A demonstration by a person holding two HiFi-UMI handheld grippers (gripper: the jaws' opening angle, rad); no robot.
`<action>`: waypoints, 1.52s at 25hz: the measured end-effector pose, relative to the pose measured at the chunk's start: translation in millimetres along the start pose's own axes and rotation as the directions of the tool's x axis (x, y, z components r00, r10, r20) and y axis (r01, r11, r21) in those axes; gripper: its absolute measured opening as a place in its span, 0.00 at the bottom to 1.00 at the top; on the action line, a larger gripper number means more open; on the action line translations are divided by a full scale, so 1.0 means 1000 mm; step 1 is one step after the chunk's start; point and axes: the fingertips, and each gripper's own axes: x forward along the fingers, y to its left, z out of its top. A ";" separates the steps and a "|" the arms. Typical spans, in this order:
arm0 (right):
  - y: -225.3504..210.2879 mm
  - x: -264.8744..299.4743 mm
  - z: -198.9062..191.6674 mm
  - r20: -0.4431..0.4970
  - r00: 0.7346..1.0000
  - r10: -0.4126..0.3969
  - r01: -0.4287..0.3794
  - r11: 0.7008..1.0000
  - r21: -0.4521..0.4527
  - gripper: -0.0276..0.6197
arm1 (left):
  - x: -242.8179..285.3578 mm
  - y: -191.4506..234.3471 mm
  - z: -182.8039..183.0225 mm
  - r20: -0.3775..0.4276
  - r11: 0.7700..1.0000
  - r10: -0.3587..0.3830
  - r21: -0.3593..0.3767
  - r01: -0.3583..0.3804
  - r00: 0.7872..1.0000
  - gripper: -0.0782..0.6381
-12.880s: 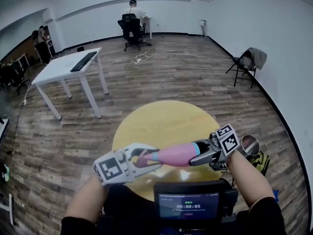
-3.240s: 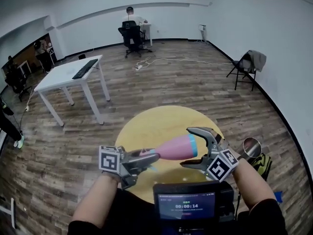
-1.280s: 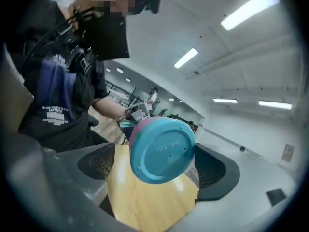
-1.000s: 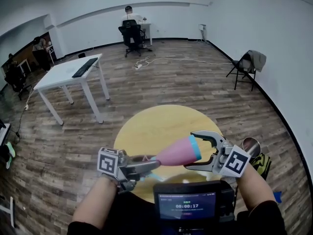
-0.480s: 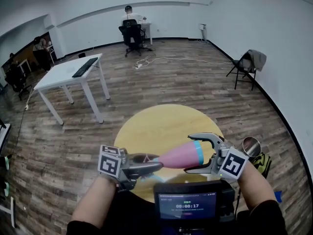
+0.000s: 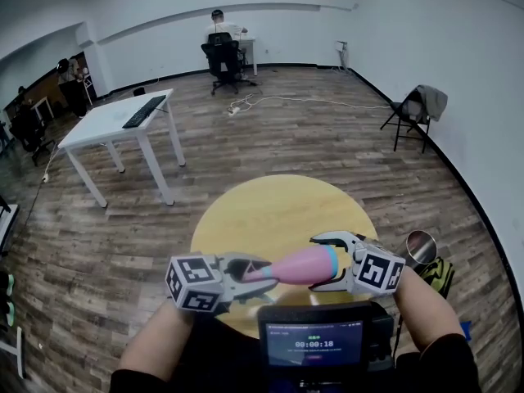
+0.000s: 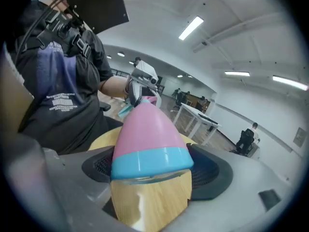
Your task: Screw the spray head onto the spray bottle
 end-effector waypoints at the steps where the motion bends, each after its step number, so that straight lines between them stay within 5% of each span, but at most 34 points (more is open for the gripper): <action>1: 0.001 -0.003 0.005 0.035 0.999 0.022 -0.022 1.000 0.020 0.76 | -0.002 -0.002 0.001 0.017 1.000 -0.018 -0.011 0.018 1.000 0.39; 5: 0.004 -0.023 0.033 0.255 0.961 0.110 -0.153 0.976 0.157 0.77 | -0.008 -0.015 0.014 0.086 0.995 -0.075 0.072 0.069 0.993 0.38; 8: -0.008 -0.043 0.054 0.497 0.860 0.116 -0.325 0.875 0.358 0.76 | -0.011 -0.026 0.027 0.109 0.965 -0.044 0.262 0.014 0.993 0.38; 10: -0.017 -0.047 0.057 0.562 0.823 0.087 -0.387 0.810 0.441 0.76 | -0.010 -0.022 0.030 0.121 0.962 -0.028 0.273 -0.006 0.992 0.38; 11: -0.023 -0.047 0.057 0.562 0.825 0.057 -0.371 0.805 0.463 0.76 | -0.010 -0.017 0.030 0.132 0.974 -0.031 0.226 0.001 0.991 0.38; 13: -0.037 -0.049 0.058 0.509 0.859 -0.049 -0.207 0.877 0.434 0.76 | -0.013 -0.003 0.030 0.180 0.998 -0.039 0.055 0.030 0.983 0.36; 15: -0.045 -0.056 0.060 0.421 0.893 -0.158 0.051 0.966 0.254 0.79 | -0.019 0.009 0.032 0.252 0.978 -0.064 -0.179 0.111 0.966 0.36; 17: -0.035 -0.053 0.055 0.298 0.938 -0.177 0.178 0.984 0.027 0.84 | -0.023 0.012 0.031 0.327 0.897 -0.126 -0.365 0.248 0.937 0.36; 19: -0.018 -0.040 0.052 0.204 0.966 -0.159 0.184 0.976 -0.112 0.86 | -0.020 0.009 0.027 0.352 0.822 -0.184 -0.456 0.340 0.918 0.36; 21: 0.000 -0.024 0.054 0.171 0.978 -0.123 0.160 0.960 -0.229 0.86 | -0.010 0.005 0.019 0.315 0.805 -0.211 -0.482 0.347 0.926 0.36; 24: 0.009 -0.015 0.051 0.161 0.984 -0.076 0.115 0.962 -0.249 0.79 | -0.002 0.001 0.015 0.274 0.827 -0.200 -0.467 0.312 0.941 0.37; 26: 0.005 -0.017 0.051 0.202 0.979 -0.038 0.065 0.990 -0.128 0.79 | -0.002 -0.001 0.016 0.239 0.888 -0.173 -0.383 0.256 0.956 0.38; 28: 0.001 -0.018 0.049 0.276 0.961 0.028 -0.057 0.993 0.100 0.79 | 0.000 -0.006 0.015 0.164 0.973 -0.127 -0.170 0.155 0.978 0.38; 29: -0.001 -0.018 0.045 0.317 0.946 0.068 -0.147 0.961 0.233 0.79 | 0.001 -0.008 0.014 0.119 0.994 -0.094 -0.038 0.100 0.988 0.38; 31: -0.005 -0.015 0.035 0.396 0.909 0.131 -0.308 0.851 0.425 0.79 | 0.004 -0.009 0.010 0.052 0.992 -0.038 0.123 0.031 0.998 0.38; 32: -0.006 -0.013 0.034 0.419 0.897 0.140 -0.345 0.814 0.468 0.80 | 0.004 -0.007 0.008 0.040 0.993 -0.029 0.119 0.024 0.999 0.38; 33: -0.008 -0.012 0.034 0.425 0.896 0.132 -0.346 0.807 0.478 0.80 | 0.004 -0.003 0.008 0.051 0.997 -0.033 0.072 0.029 0.998 0.37; 35: -0.016 -0.012 0.039 0.391 0.918 0.066 -0.241 0.875 0.419 0.80 | -0.004 0.009 0.014 0.151 0.990 -0.067 -0.111 0.084 0.986 0.37; 37: -0.024 -0.011 0.040 0.279 0.959 -0.046 -0.010 0.980 0.198 0.80 | -0.017 0.021 0.024 0.301 0.920 -0.113 -0.328 0.214 0.947 0.37; 38: -0.026 -0.008 0.038 0.213 0.971 -0.109 0.101 0.994 0.047 0.84 | -0.022 0.022 0.028 0.360 0.870 -0.137 -0.402 0.285 0.923 0.37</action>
